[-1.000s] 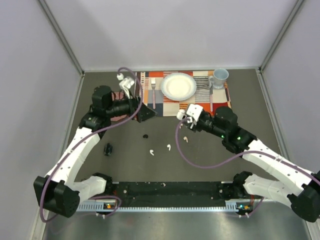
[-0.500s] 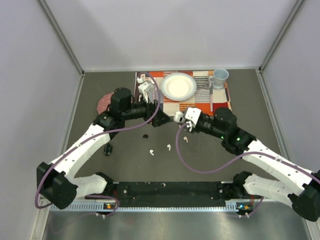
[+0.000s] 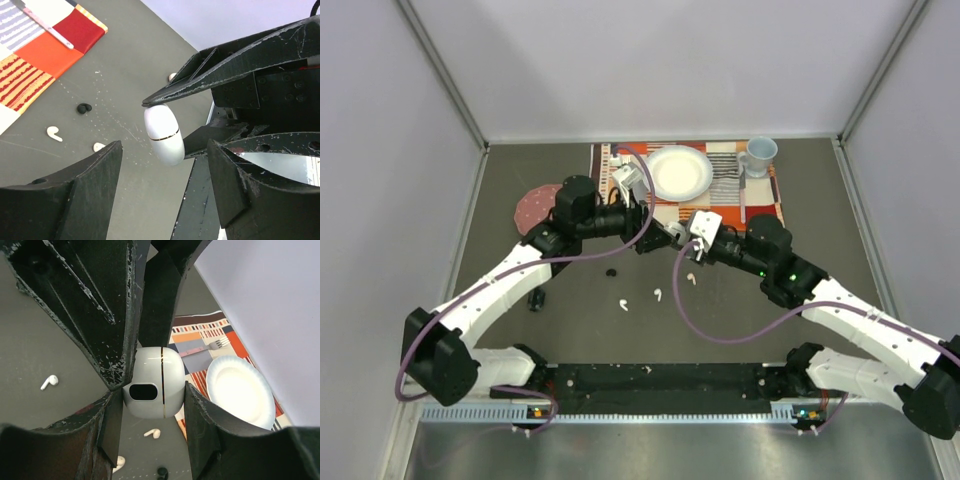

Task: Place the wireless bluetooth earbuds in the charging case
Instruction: Pass from the right arm to the left

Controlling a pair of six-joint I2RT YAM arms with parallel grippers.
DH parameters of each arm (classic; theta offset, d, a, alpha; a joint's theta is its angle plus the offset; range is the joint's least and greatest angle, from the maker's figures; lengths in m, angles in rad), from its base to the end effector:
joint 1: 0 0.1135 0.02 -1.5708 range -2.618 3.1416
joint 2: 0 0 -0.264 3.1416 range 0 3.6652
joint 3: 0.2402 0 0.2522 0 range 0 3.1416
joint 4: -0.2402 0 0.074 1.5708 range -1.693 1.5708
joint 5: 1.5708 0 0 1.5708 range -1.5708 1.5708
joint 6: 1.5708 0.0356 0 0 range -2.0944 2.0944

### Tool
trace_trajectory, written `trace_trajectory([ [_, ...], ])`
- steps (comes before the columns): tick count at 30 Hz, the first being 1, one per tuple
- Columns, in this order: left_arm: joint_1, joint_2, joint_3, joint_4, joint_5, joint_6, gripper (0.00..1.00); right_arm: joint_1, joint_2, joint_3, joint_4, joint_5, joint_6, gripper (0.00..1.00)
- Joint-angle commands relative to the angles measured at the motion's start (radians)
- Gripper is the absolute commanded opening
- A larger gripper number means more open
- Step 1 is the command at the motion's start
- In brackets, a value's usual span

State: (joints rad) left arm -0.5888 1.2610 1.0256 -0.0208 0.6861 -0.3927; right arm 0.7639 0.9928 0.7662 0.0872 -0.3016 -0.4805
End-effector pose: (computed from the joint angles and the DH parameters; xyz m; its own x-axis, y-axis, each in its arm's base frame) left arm 0.2286 -0.1798 0.3404 -0.5542 0.0140 -0.8323 0.7872 0.3339 -0.5185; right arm 0.1623 0.1701 0.3230 0.3145 -0.3099 -0.8972 -0.8205 0.3866 -0.4211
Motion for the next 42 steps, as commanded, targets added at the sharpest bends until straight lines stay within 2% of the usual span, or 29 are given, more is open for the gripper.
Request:
trace_trajectory([
  [1,-0.005,0.003,0.014,0.082,0.021,0.015,0.68,0.011,0.0,0.036,0.066,-0.022,0.02,0.13],
  [4,-0.006,0.009,0.019,0.09,0.024,0.008,0.6,0.014,0.0,0.036,0.068,-0.024,0.022,0.13],
  [8,-0.006,0.02,0.016,0.093,0.033,0.009,0.55,0.012,0.0,0.035,0.072,-0.022,0.028,0.13],
  [14,-0.008,0.026,0.008,0.088,0.036,0.002,0.56,0.012,-0.002,0.03,0.074,-0.024,0.029,0.14],
  [24,-0.009,0.046,0.014,0.087,0.047,0.0,0.48,0.021,-0.003,0.03,0.075,-0.018,0.019,0.14],
  [33,-0.013,0.052,0.014,0.084,0.043,0.003,0.46,0.029,-0.005,0.025,0.075,-0.019,0.014,0.15],
  [40,-0.02,0.066,0.028,0.058,0.052,0.026,0.13,0.032,-0.009,0.015,0.1,0.004,0.014,0.2],
  [41,-0.02,0.066,0.03,0.056,0.052,0.031,0.04,0.032,-0.01,0.013,0.109,0.007,0.02,0.23],
  [42,-0.022,0.064,0.031,0.047,0.049,0.035,0.0,0.031,-0.011,0.01,0.117,0.016,0.023,0.27],
])
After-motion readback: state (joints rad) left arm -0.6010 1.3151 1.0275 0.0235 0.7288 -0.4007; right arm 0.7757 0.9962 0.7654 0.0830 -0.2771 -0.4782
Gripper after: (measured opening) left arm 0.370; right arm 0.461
